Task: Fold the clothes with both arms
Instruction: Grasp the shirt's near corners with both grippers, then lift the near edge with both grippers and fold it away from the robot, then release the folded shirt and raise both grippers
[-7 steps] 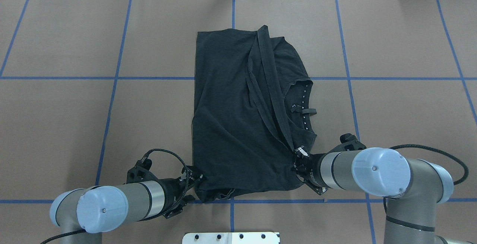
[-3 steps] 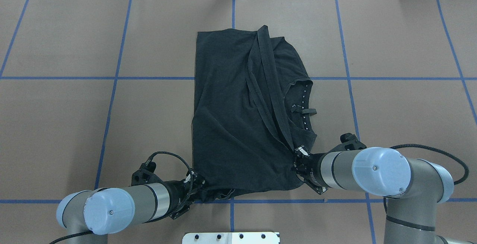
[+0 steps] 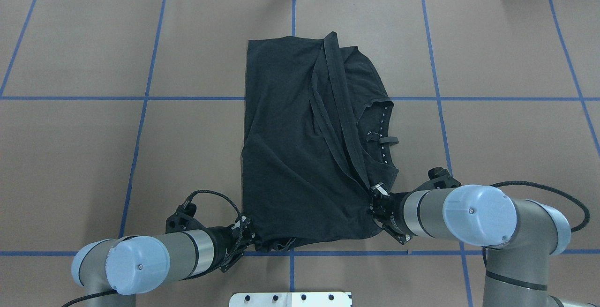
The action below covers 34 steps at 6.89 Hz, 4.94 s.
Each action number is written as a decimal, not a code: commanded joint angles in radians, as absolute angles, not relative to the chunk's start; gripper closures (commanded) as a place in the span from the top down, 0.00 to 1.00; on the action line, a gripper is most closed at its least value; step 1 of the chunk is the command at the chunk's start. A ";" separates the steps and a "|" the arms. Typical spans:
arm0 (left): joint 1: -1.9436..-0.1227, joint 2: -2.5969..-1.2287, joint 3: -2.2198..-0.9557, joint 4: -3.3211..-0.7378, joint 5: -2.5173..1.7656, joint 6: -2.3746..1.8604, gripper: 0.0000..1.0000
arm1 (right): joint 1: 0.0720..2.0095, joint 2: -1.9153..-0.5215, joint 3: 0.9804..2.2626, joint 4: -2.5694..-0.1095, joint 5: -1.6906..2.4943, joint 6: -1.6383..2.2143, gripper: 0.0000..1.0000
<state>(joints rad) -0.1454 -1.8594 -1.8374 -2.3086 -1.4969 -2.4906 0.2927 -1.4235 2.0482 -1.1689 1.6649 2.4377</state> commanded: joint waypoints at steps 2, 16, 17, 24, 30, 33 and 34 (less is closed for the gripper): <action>-0.152 -1.825 -1.951 -2.315 -1.454 -2.612 0.00 | 0.310 -1.427 2.055 -1.167 1.664 2.537 0.00; -0.590 -2.069 -1.737 -2.233 -1.543 -2.585 0.00 | 0.819 -1.033 1.633 -1.172 2.008 2.750 0.00; -0.609 -2.072 -1.726 -2.233 -1.545 -2.567 0.00 | 0.836 -0.991 1.567 -1.170 2.019 2.729 0.00; -0.725 -2.310 -1.187 -2.487 -1.577 -2.386 0.31 | 0.870 -0.746 1.063 -0.994 1.999 2.622 0.10; -0.810 -2.361 -1.083 -2.533 -1.661 -2.183 0.99 | 0.931 -0.693 0.960 -0.968 1.916 2.372 1.00; -0.885 -2.177 -1.333 -2.438 -1.873 -1.885 0.99 | 1.041 -0.852 1.107 -0.986 2.143 1.987 1.00; -0.893 -2.087 -1.462 -2.368 -1.875 -1.698 0.99 | 1.093 -0.917 1.164 -1.023 2.230 1.818 1.00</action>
